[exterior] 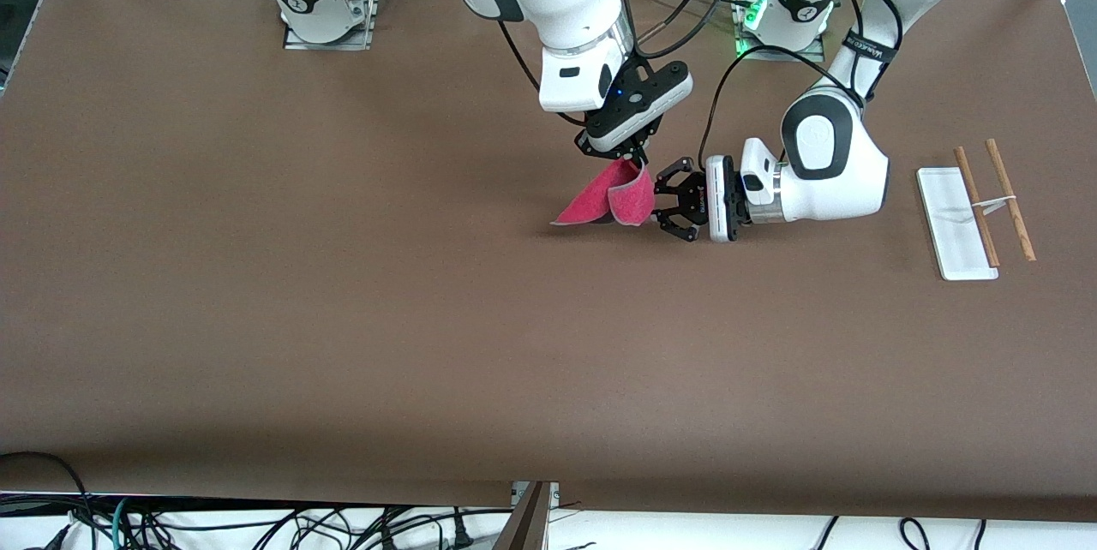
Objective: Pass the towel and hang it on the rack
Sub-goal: 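Close the left gripper on the hanging towel below the right gripper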
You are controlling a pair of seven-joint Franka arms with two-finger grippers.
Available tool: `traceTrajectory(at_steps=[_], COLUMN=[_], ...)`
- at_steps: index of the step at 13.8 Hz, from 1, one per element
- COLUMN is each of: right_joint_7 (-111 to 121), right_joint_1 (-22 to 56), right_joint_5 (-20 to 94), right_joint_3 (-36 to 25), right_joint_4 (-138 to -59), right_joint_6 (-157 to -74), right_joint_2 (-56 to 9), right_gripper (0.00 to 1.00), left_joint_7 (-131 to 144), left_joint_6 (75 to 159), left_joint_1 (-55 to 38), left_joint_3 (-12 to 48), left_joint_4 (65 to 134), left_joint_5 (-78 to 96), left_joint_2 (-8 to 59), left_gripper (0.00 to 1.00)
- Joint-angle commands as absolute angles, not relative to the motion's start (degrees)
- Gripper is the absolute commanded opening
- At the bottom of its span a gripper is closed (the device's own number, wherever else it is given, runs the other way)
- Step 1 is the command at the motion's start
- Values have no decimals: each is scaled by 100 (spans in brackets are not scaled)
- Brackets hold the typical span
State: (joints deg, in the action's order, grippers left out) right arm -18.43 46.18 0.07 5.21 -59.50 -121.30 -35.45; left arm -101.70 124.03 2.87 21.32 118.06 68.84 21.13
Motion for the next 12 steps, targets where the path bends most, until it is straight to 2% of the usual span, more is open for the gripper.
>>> traceTrajectory(at_steps=[1, 7, 8, 9, 10, 12], right_joint_7=[-1881, -1925, -1916, -1881, -1890, -1890], right_joint_1=[4658, 4632, 4623, 4614, 4614, 4588], right_joint_5=[-79, -53, -53, -70, -70, -70], right_joint_3=[492, 492, 492, 483, 483, 483], right_joint_4=[-5862, -5862, -5862, -5862, -5862, -5862], right_joint_6=[-12173, -12138, -12103, -12103, -12103, -12094], right_joint_2=[-3577, -3560, -3525, -3516, -3516, -3507], right_gripper=[0, 0, 12, 84, 100, 100], left_joint_7=[-10424, -10354, -10362, -10354, -10354, -10354], left_joint_6=[12516, 12516, 12516, 12516, 12516, 12516], left_joint_1=[308, 308, 316, 316, 316, 316], left_joint_3=[2153, 2145, 2145, 2145, 2145, 2145], left_joint_4=[11927, 11918, 11918, 11918, 11918, 11909], left_joint_5=[7049, 7005, 6996, 6996, 6996, 6996], left_joint_2=[1951, 1951, 1951, 1951, 1951, 1934], left_gripper=[0, 0, 0, 0, 0, 0])
